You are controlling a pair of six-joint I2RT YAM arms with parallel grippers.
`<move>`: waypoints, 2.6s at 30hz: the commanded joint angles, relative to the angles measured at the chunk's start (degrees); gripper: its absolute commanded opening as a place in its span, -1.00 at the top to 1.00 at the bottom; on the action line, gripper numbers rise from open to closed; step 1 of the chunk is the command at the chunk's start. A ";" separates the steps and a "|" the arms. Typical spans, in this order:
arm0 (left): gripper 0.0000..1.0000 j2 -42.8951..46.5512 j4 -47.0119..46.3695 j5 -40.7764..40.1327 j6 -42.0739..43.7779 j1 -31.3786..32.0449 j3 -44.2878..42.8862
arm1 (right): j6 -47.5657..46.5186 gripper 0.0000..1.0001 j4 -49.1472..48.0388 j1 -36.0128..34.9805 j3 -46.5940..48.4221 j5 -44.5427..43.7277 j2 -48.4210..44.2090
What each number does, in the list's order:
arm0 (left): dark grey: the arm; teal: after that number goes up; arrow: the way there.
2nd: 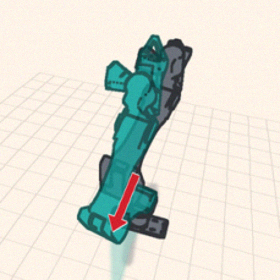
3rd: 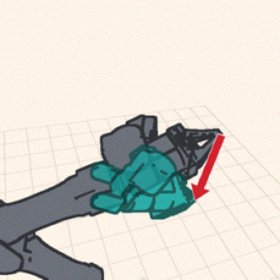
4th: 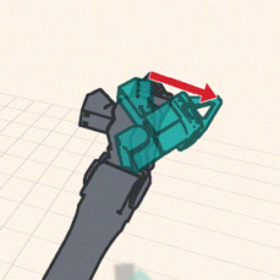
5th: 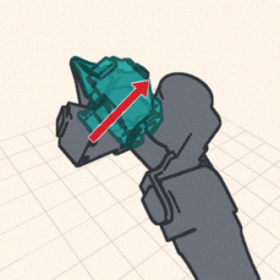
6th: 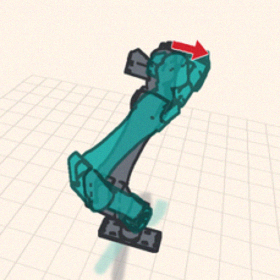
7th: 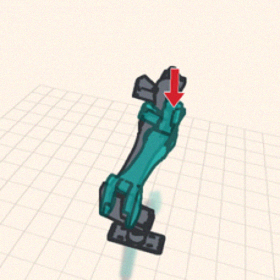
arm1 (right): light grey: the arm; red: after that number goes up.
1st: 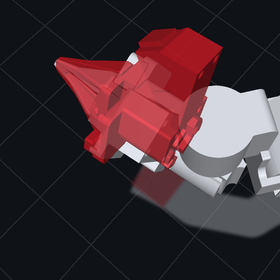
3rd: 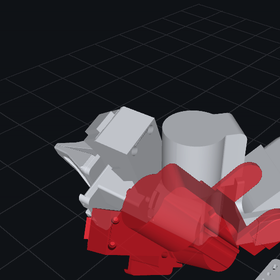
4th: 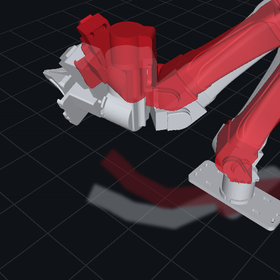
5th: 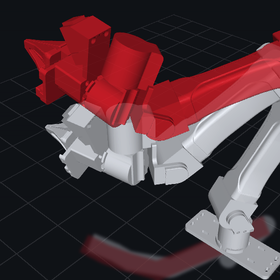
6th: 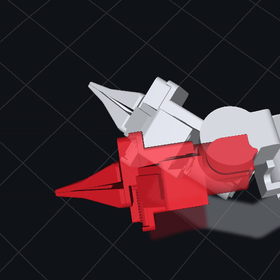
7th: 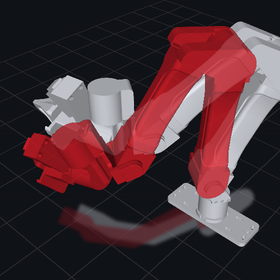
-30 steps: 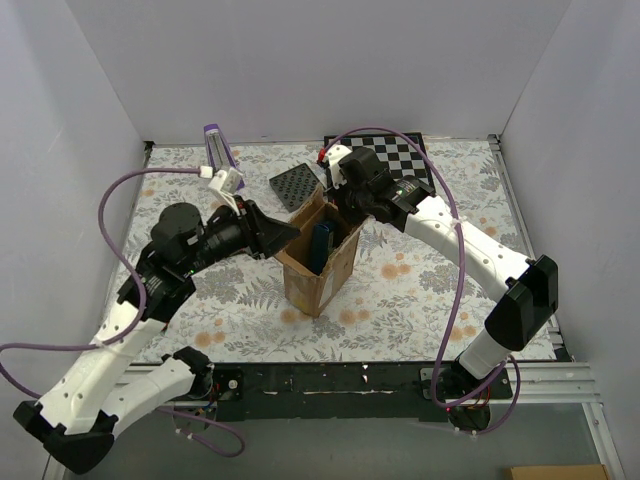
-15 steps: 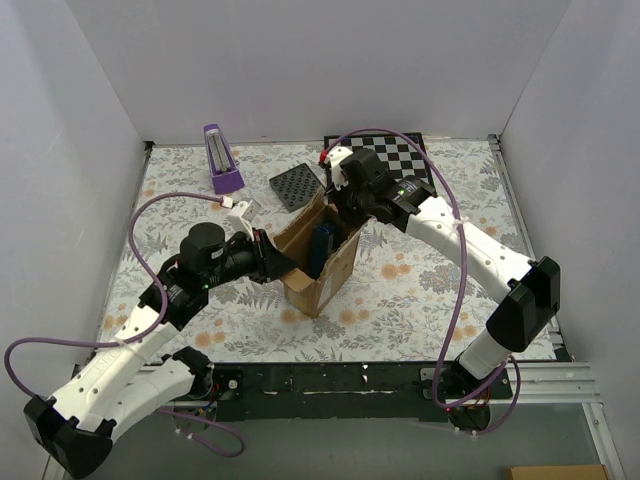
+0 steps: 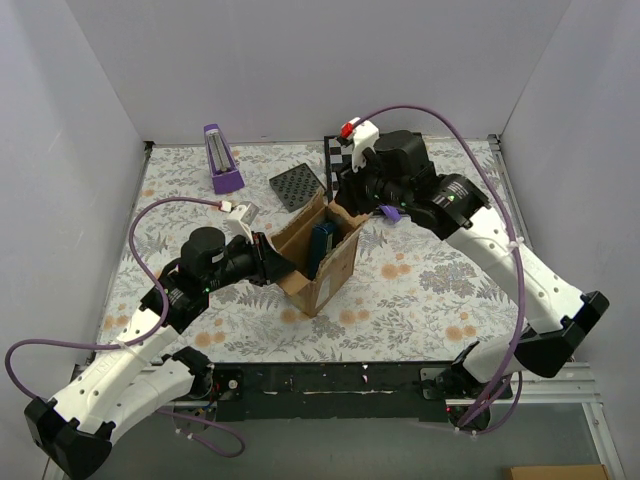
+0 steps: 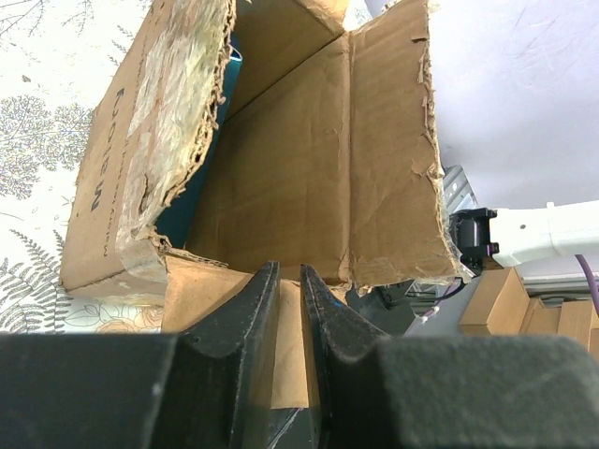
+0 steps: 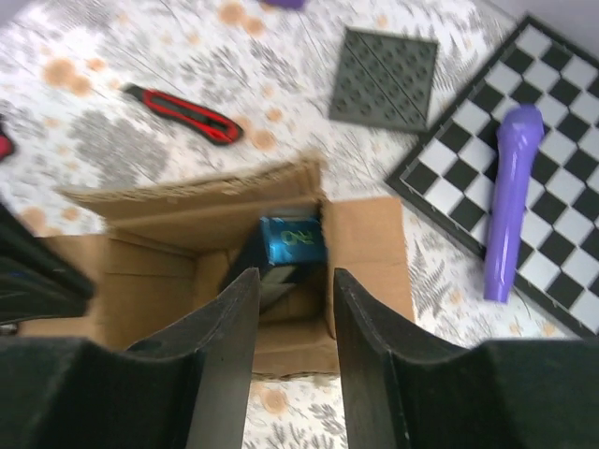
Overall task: Unpack the express box
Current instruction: Open the express box at the center of the board.
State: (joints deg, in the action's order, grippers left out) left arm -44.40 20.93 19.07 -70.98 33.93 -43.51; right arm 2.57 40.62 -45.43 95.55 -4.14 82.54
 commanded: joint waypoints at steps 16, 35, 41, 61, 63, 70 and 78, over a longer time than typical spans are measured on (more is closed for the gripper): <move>0.53 0.46 -0.89 -4.66 -1.44 0.08 1.76 | -2.31 0.69 3.24 -4.58 -7.82 12.23 -2.73; 0.43 0.46 -2.38 -6.77 -3.73 0.17 3.60 | 0.51 0.15 -2.82 -4.93 -20.23 6.79 -8.80; 0.41 0.19 -3.35 -5.10 -3.81 0.08 4.31 | 1.21 -0.04 -5.81 -4.93 -15.49 0.99 -6.96; 0.38 0.11 -5.37 -3.25 -4.69 0.17 5.71 | -4.50 -0.15 0.51 -4.76 -1.06 0.10 10.28; 0.37 0.02 -5.81 -3.42 -5.13 0.17 5.80 | -4.50 -0.15 0.16 -4.76 -3.60 -0.25 9.66; 0.36 -0.69 -6.60 -3.43 -5.31 0.17 5.45 | -4.59 -0.56 0.07 -4.84 -8.18 -2.89 8.43; 0.36 -1.48 -7.04 -3.16 -5.40 0.08 5.62 | -4.77 -0.59 -0.54 -4.76 -9.50 0.18 8.69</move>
State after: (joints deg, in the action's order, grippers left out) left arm -45.04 10.70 15.68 -76.77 33.98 -39.05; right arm -1.89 40.05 -50.92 87.24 -5.06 92.71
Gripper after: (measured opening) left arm 0.318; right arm 0.828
